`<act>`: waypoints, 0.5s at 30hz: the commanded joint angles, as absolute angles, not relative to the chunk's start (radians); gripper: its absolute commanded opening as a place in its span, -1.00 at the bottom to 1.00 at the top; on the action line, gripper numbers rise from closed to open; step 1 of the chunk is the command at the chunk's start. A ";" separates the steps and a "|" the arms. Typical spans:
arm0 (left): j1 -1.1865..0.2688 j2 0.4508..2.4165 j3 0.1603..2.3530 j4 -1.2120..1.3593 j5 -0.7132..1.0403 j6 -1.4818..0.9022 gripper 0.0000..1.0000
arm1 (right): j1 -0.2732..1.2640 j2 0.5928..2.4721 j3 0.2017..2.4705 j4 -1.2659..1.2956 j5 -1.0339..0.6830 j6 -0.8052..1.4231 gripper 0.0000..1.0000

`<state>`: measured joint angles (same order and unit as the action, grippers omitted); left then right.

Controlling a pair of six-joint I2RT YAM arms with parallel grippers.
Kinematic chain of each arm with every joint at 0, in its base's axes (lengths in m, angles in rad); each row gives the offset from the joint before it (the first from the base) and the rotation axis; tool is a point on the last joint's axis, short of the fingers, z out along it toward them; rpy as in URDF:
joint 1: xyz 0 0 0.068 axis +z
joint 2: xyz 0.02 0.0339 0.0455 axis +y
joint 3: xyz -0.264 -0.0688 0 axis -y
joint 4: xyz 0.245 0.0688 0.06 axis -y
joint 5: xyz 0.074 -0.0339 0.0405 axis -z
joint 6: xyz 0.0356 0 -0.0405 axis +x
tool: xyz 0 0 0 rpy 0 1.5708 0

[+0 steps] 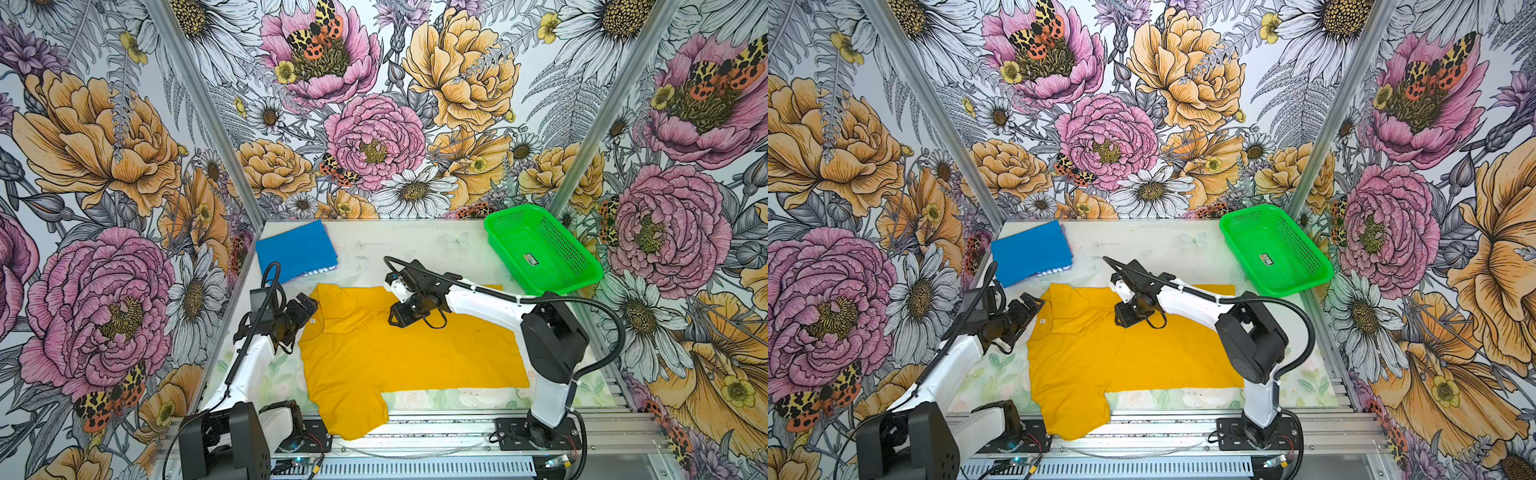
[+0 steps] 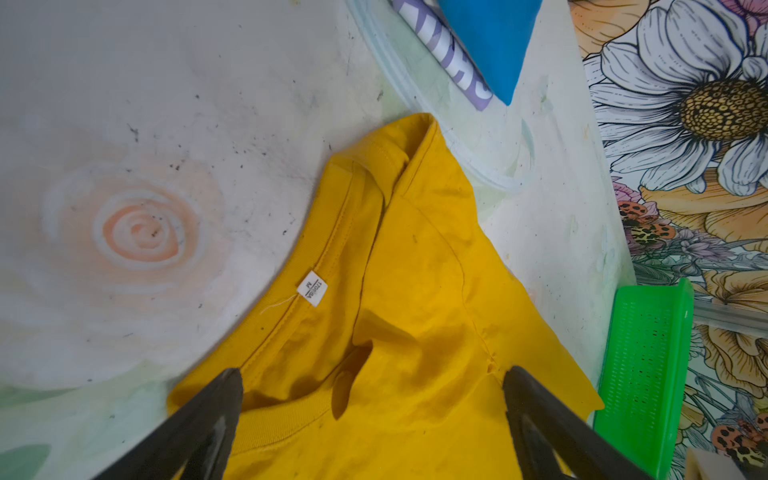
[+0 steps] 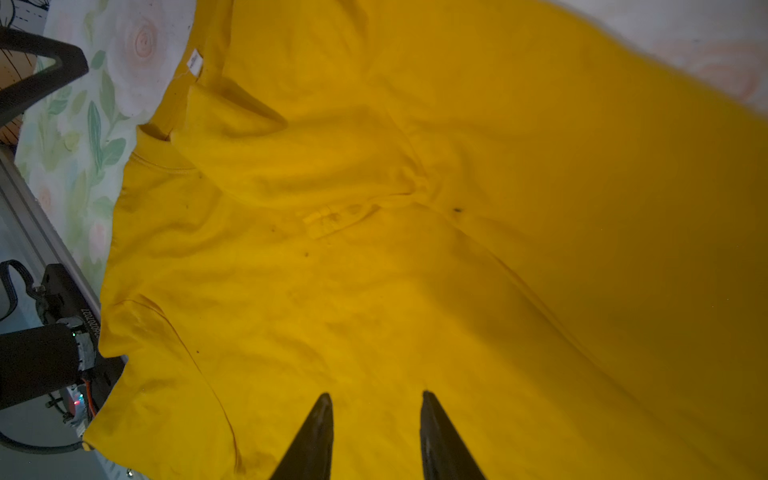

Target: Fold and stack the t-shirts

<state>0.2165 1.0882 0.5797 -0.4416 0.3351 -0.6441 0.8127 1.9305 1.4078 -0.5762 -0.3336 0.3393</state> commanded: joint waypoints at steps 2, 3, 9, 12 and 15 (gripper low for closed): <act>0.269 1.087 0.609 -0.438 0.406 -0.605 0.98 | 0.881 2.055 1.547 -0.556 -0.312 0.413 -0.38; 0.277 1.086 0.611 -0.438 0.414 -0.602 0.98 | 0.887 2.079 1.571 -0.558 -0.308 0.422 -0.40; 0.295 1.087 0.623 -0.445 0.447 -0.590 0.98 | 0.895 2.160 1.631 -0.559 -0.257 0.460 -0.47; 0.298 1.089 0.621 -0.438 0.454 -0.593 0.98 | 0.896 2.180 1.642 -0.559 -0.242 0.466 -0.47; 0.301 1.089 0.618 -0.429 0.460 -0.595 0.98 | 0.898 2.198 1.656 -0.558 -0.228 0.469 -0.47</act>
<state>0.2878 1.0882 0.5964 -0.4446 0.4294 -0.6178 0.9009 2.1738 1.6215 -0.5644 -0.2638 0.4503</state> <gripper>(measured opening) 0.988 0.267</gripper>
